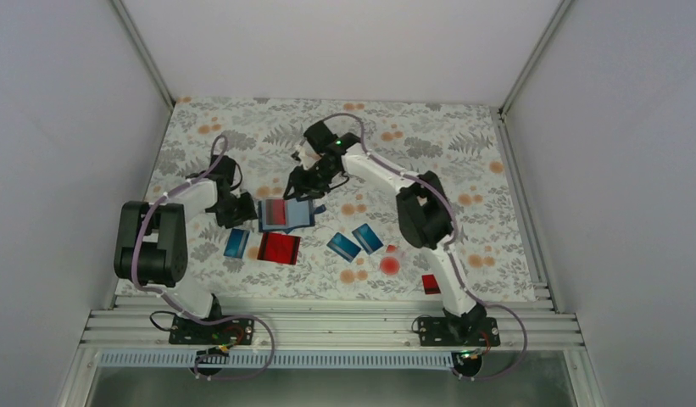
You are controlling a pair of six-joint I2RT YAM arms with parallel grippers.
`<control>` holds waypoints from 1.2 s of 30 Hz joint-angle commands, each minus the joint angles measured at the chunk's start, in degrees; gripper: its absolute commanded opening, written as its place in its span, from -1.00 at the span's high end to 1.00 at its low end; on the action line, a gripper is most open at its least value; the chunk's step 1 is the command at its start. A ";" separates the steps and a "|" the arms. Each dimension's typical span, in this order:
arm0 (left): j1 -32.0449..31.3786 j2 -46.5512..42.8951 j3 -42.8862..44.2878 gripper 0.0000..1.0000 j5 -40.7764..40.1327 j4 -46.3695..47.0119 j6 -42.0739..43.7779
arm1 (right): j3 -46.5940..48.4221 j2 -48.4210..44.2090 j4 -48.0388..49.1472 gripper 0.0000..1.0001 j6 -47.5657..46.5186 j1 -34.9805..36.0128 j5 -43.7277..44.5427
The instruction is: Put the credit cards into the card holder
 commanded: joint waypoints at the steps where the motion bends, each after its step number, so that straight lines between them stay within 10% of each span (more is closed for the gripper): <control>1: -0.15 -4.07 2.50 0.03 -4.41 -5.96 -1.15 | -7.36 -10.66 -0.32 0.03 -1.01 -2.93 6.99; 21: -24.95 -8.51 8.59 -0.12 -4.90 -3.79 -7.34 | -62.64 -54.25 -6.91 -0.43 23.48 -27.60 41.34; 36: -30.98 -8.13 9.85 -0.04 -3.88 -3.53 -6.62 | -83.19 -63.29 5.94 -0.22 29.91 -43.94 41.85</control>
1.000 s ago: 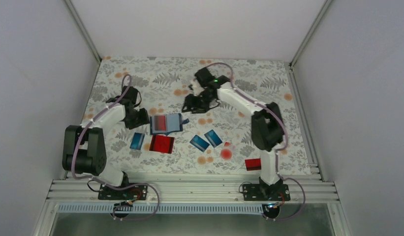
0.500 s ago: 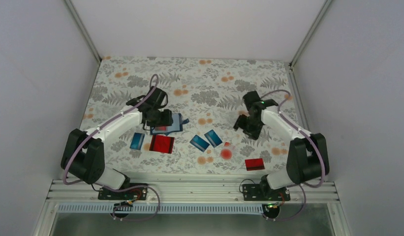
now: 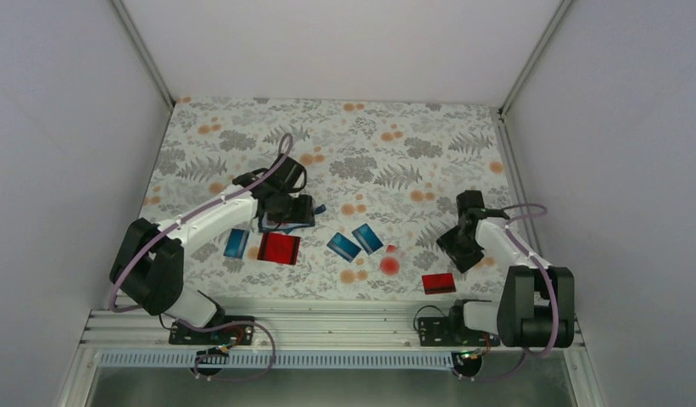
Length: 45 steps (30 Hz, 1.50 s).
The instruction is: Put the credit cards into the card holder
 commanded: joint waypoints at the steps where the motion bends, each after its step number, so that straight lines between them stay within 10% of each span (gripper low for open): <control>1: -0.41 -0.50 1.47 -0.04 0.25 0.08 -0.13 | -5.01 -0.14 6.91 -0.20 0.96 -4.35 0.88; 12: -0.50 -2.12 -0.97 -0.01 -0.26 0.89 -0.77 | -19.30 -3.37 11.26 0.01 5.80 -4.11 -16.34; 23: -2.21 -2.06 -4.31 0.02 2.52 3.74 0.38 | -21.53 -4.90 15.68 0.00 19.81 15.96 -25.34; 45: -10.15 -0.66 -2.51 0.07 4.09 4.19 -5.10 | 10.50 17.47 3.89 -0.02 -3.84 20.57 1.85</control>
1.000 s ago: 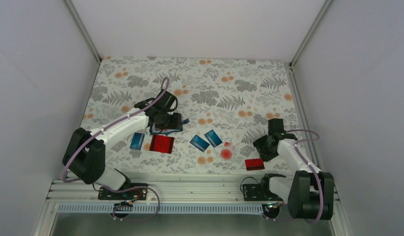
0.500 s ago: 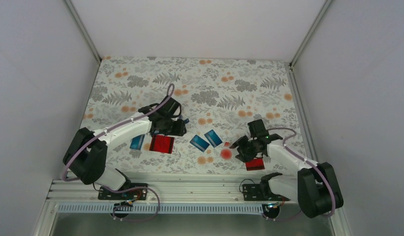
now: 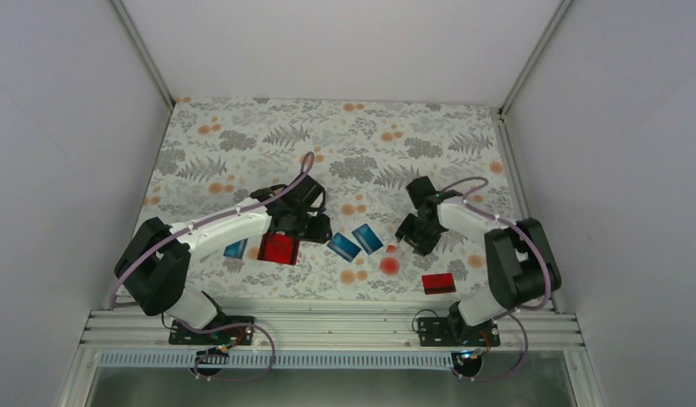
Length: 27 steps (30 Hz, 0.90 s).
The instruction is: Put the credit cards into the card holder
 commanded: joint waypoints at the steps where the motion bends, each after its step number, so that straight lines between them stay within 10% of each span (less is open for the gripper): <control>1: -0.92 -1.74 0.97 0.07 -0.90 -0.90 -2.03 | 5.63 4.62 -5.39 -0.03 -5.34 1.25 14.02; 27: -2.94 -6.82 -8.64 0.08 3.06 2.56 -4.25 | -4.09 11.07 -0.96 0.18 3.40 21.04 -3.44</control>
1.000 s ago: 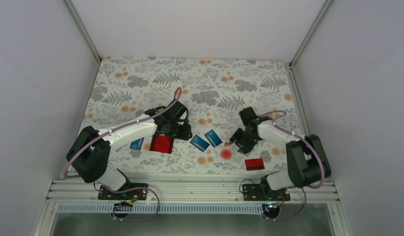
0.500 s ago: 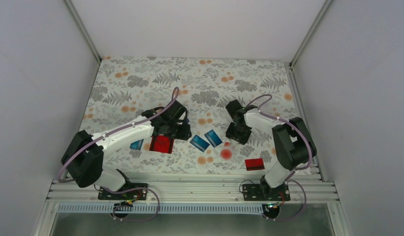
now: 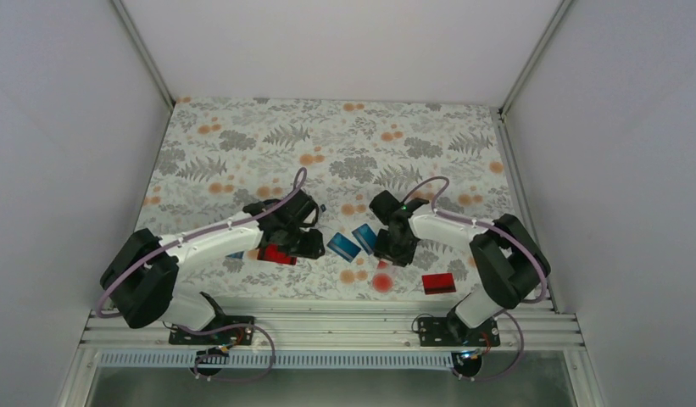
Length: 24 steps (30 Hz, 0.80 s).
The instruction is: Put the credit cards into the card holder
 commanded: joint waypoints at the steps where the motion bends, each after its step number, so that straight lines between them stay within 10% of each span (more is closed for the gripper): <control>1: -1.60 -1.06 -1.19 0.08 2.56 2.73 -1.62 | -8.03 5.00 2.76 0.18 3.05 3.86 -8.62; 24: -6.44 0.91 3.35 0.09 1.09 4.13 -5.11 | -6.08 -7.75 -0.96 -0.01 5.48 9.34 -3.12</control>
